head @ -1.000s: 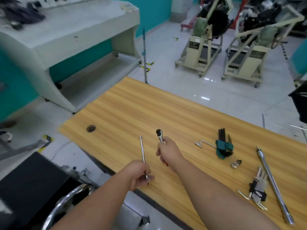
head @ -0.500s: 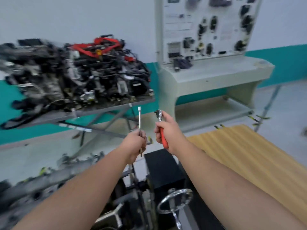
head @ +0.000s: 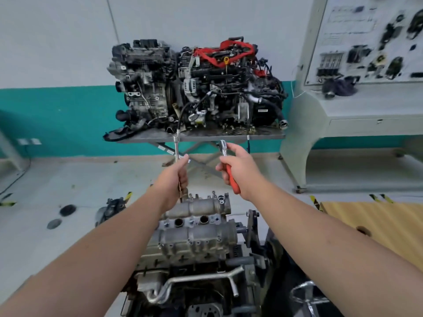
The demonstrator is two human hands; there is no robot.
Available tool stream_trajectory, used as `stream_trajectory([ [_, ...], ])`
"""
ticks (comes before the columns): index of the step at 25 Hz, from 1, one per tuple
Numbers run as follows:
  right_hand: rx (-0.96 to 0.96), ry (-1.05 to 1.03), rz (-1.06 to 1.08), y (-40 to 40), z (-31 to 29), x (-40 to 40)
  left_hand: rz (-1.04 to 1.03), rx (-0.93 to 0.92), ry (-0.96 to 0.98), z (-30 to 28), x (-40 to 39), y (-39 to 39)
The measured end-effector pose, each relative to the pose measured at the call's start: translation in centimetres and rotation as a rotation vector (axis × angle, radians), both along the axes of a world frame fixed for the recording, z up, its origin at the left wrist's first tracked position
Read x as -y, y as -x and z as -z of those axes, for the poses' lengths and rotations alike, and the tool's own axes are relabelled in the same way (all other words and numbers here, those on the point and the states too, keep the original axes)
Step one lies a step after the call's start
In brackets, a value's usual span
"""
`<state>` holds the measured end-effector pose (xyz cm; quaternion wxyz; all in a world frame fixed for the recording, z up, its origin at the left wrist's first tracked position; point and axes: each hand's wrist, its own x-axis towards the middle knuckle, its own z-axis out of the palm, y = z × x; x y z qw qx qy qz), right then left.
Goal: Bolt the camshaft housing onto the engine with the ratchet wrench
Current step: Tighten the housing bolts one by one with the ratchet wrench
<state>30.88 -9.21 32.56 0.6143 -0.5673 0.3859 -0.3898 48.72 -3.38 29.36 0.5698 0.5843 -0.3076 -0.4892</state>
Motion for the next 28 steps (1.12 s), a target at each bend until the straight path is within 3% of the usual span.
stream_trajectory([
  [8, -0.062, 0.015, 0.028, -3.0, 0.2, 0.7, 0.212, -0.138, -0.001, 3.9, 1.5, -0.8],
  [12, -0.202, 0.122, 0.015, -3.8, 0.5, 0.6, 0.239, 0.095, -0.016, 4.2, 1.4, -3.3],
  [16, -0.384, 0.31, -0.132, -3.3, 0.3, 0.0, 0.194, 0.323, -0.021, 3.8, 1.1, -4.8],
  [20, -0.438, 0.399, -0.181, -3.3, -0.1, 0.0, 0.198, 0.41, -0.002, 3.9, 1.1, -4.7],
  [28, -0.565, 0.521, -0.268, -1.3, -0.3, 0.7, 0.222, 0.402, 0.02, 4.5, 0.3, -3.5],
])
